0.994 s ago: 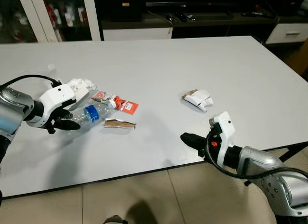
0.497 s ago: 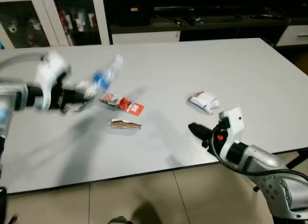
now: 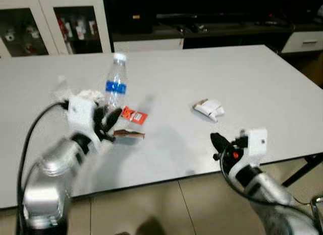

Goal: Picking trash to rubbish bin

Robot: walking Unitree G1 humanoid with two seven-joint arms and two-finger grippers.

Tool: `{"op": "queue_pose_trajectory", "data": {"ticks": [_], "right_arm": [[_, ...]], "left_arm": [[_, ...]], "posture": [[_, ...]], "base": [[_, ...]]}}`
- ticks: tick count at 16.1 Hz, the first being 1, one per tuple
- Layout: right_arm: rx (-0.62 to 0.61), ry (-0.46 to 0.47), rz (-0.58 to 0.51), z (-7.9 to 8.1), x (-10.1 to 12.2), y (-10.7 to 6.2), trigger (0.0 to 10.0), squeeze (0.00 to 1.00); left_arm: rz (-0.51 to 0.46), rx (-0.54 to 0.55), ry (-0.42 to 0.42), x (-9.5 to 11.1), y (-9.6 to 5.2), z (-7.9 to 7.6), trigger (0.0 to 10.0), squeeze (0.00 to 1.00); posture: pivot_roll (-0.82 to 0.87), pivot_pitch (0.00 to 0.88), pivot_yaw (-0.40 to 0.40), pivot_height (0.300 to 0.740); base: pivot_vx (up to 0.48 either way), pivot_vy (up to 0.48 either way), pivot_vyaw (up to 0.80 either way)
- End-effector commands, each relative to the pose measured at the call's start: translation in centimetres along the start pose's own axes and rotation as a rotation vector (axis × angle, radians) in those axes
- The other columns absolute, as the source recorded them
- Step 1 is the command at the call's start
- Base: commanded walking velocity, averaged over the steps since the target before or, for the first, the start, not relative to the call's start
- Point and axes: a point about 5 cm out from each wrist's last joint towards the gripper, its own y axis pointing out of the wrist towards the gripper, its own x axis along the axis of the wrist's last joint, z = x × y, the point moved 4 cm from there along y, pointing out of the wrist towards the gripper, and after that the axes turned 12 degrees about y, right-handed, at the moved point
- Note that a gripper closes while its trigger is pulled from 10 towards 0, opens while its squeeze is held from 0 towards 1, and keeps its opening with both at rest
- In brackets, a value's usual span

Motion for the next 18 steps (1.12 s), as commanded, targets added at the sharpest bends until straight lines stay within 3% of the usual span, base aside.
{"op": "queue_pose_trajectory", "data": {"ticks": [1,7,18], "right_arm": [[-0.007,-0.028,-0.034,0.3,0.4,0.0,10.0,0.00],[-0.037,-0.057,-0.065,0.3,-0.2,0.3,10.0,0.00],[-0.127,-0.032,-0.024,-1.3,-2.4,0.6,10.0,0.00]], "left_arm": [[-0.031,0.020,0.033,0.5,-0.1,-0.6,10.0,0.00],[0.039,0.003,0.070,-2.4,-1.3,-3.4,10.0,0.00],[0.046,-0.013,0.105,-2.5,-1.2,-4.0,10.0,0.00]], "posture": [[-0.01,0.000,-0.018,0.740],[-0.01,0.000,-0.027,0.740],[0.00,0.000,-0.019,0.740]], "base": [[0.000,0.000,0.00],[0.000,0.000,0.00],[-0.370,0.000,0.00]]}}
